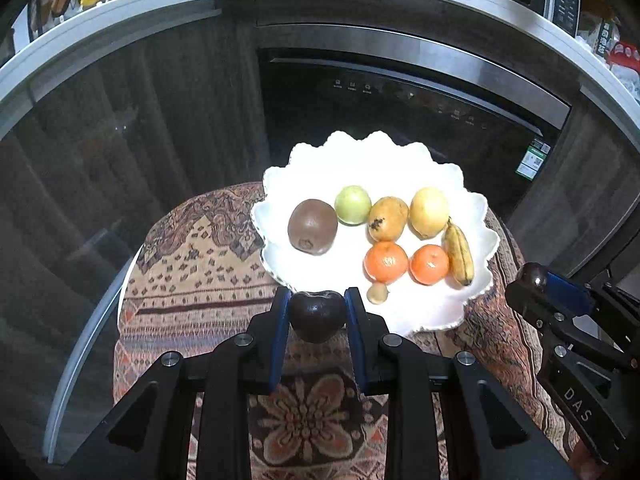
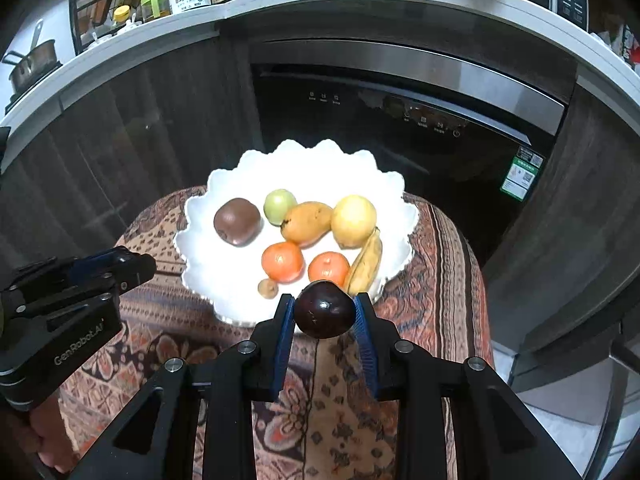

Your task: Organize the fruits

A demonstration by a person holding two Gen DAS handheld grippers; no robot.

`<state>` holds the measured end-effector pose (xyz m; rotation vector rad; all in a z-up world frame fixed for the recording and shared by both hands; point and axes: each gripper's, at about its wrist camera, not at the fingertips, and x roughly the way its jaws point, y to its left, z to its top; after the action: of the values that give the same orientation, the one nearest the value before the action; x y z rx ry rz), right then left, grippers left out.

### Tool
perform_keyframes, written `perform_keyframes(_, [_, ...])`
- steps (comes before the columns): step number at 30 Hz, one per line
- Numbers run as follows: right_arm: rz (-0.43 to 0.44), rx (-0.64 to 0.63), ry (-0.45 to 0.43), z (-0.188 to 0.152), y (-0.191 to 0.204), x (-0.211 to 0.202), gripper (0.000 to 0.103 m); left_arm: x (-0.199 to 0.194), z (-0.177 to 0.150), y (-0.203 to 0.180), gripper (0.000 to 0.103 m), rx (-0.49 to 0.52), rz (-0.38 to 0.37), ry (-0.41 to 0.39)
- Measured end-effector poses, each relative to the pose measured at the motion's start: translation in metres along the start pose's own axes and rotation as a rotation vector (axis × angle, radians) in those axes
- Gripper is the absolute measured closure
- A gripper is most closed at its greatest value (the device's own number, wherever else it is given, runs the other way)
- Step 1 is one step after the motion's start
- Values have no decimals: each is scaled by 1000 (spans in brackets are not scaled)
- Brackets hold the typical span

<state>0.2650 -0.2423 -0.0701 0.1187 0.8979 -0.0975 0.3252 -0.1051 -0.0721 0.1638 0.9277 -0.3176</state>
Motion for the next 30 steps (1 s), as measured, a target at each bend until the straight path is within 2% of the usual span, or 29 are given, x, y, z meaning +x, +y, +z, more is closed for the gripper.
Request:
perform_keyframes(12, [33,-4,71,14,3,46,72,53,22,-1,76,17,-23,55])
perform_keyframes(21, [58,-26,111,14,5,75,72,77,25,-1,74,17,-53,90])
perform_keyframes(23, [66,-21,108,14,3,78,72,80,25,-2,65,20,-51,97])
perform_keyframes(25, [63,-22,106,14,3,78,71,80,24,-3,51,21,-40,92])
perform_keyframes(26, [61,-21,106,14,2,78,69,78,24,-3,47,21,-31,87])
perform_keyframes(27, [58,-17,103,14,1,78,65,77,24,-2,42,20,-25,83])
perform_keyframes(29, [44,-12,91,15,-1,75,46,73,23,-2,37,21,-4,71])
perform_keyframes(30, [33,-12,85,15,-1,74,43,70,23,-1,36,20,14,63])
